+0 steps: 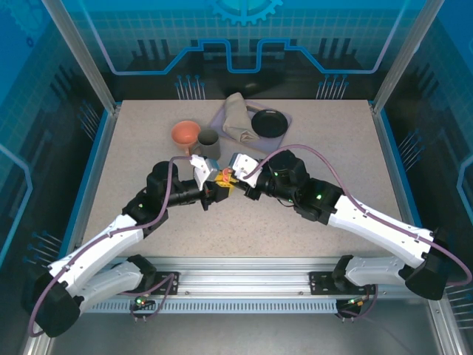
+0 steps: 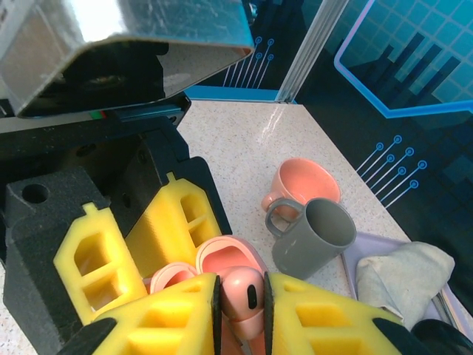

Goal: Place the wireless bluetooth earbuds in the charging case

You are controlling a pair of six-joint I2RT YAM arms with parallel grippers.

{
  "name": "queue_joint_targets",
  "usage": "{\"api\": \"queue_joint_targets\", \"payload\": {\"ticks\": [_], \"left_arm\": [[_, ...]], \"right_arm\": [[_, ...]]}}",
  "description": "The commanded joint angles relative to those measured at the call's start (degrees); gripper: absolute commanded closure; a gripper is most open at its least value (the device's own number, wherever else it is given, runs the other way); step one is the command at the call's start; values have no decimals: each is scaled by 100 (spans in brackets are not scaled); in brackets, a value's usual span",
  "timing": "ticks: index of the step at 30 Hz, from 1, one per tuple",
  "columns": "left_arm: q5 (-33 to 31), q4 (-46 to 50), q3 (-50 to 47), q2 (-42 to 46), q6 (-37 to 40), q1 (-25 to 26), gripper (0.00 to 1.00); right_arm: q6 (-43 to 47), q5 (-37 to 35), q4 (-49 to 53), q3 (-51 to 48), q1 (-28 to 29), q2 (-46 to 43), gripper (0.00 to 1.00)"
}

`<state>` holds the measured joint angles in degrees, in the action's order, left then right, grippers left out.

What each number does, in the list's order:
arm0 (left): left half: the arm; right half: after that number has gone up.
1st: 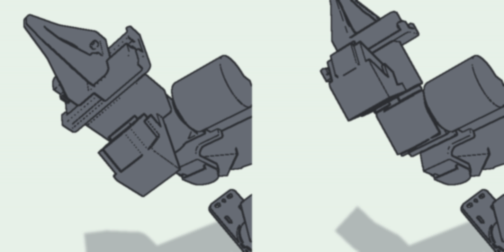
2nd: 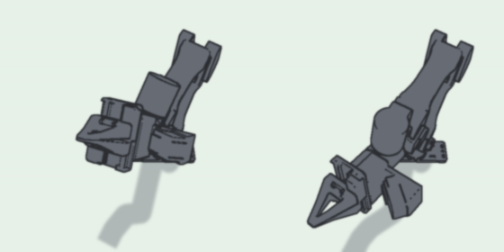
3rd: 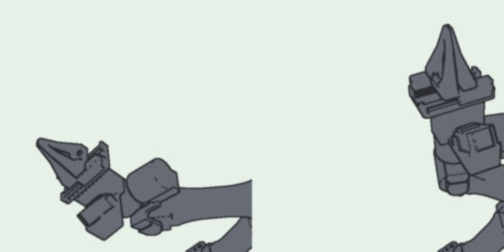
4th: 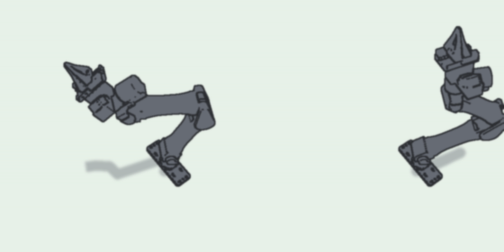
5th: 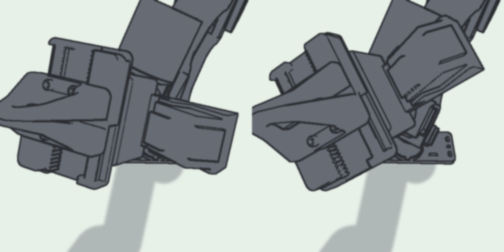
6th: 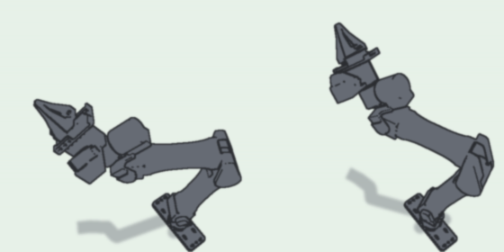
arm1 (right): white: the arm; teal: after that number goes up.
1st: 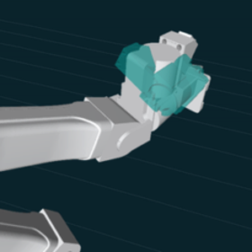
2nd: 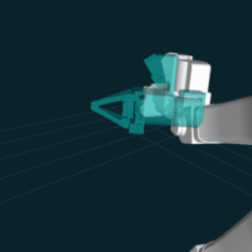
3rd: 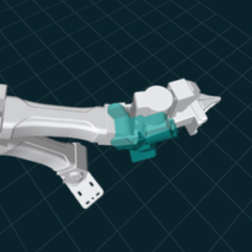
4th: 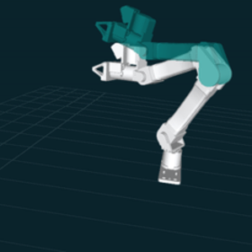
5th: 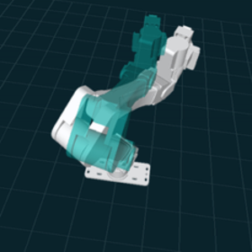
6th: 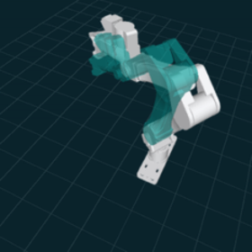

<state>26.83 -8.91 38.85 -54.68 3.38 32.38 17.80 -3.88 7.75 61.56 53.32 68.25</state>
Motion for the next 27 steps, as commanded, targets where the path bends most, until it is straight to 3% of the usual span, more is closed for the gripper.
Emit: {"api": "queue_joint_targets", "payload": {"ticks": [1,27], "left_arm": [[128,-199,17,115,137,45,100],[105,-180,52,106,146,47,100]], "right_arm": [[-179,210,-218,1,46,-50,77],[-242,159,-133,-379,3,-152,77]]}}
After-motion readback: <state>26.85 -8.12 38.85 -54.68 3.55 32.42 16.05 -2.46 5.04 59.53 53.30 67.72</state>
